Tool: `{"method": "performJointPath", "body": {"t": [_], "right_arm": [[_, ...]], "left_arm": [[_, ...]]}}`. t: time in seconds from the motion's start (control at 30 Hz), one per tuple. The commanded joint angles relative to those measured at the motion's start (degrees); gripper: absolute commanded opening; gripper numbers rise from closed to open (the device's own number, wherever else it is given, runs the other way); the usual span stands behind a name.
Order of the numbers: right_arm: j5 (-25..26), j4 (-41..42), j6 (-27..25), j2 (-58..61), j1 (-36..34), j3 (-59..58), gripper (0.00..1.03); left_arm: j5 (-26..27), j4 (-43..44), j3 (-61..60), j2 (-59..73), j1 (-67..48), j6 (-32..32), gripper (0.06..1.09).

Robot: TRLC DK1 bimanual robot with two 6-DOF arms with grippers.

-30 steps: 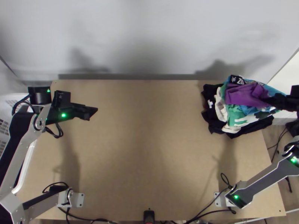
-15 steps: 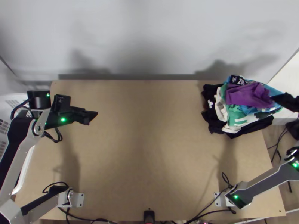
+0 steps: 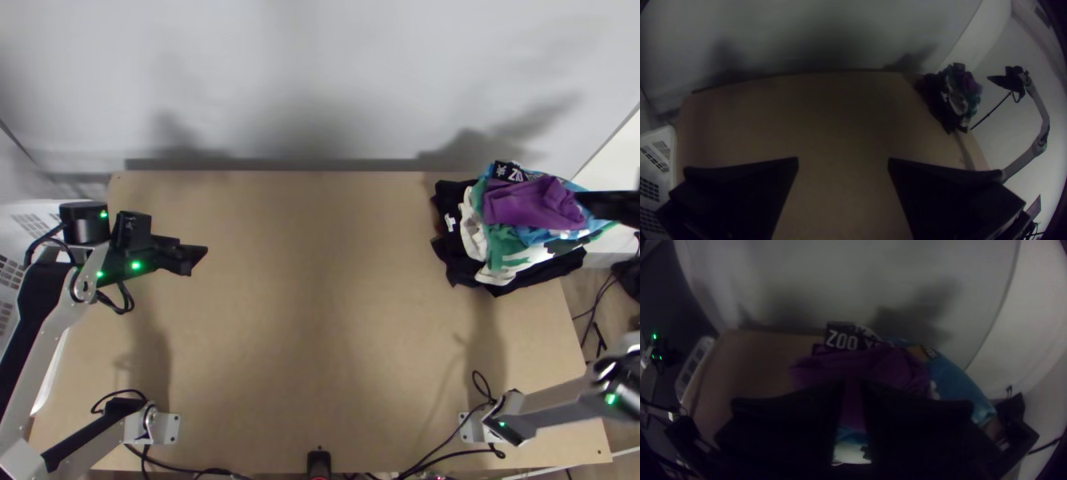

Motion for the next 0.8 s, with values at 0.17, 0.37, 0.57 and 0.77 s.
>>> {"method": "performJointPath", "body": {"t": [0.17, 0.37, 0.57, 0.77], "right_arm": [[17.56, 52.04, -1.03, -16.07, 20.04, -43.72, 0.03], [22.65, 67.68, 0.02, -12.29, 22.41, -48.64, 0.03], [24.5, 72.78, 2.48, -10.27, 23.38, -48.29, 0.03], [25.99, 75.94, 7.32, -12.03, 23.38, -46.09, 0.03]], "left_arm": [[-5.11, 2.35, -3.38, -2.25, -0.39, 0.36, 1.04], [-6.34, 2.7, -4.43, -2.6, -0.31, 0.97, 1.04], [-6.69, 3.84, -5.84, -2.6, -0.22, 1.24, 1.04], [-7.05, 4.28, -6.46, -3.04, -0.31, 1.41, 1.04]]}}
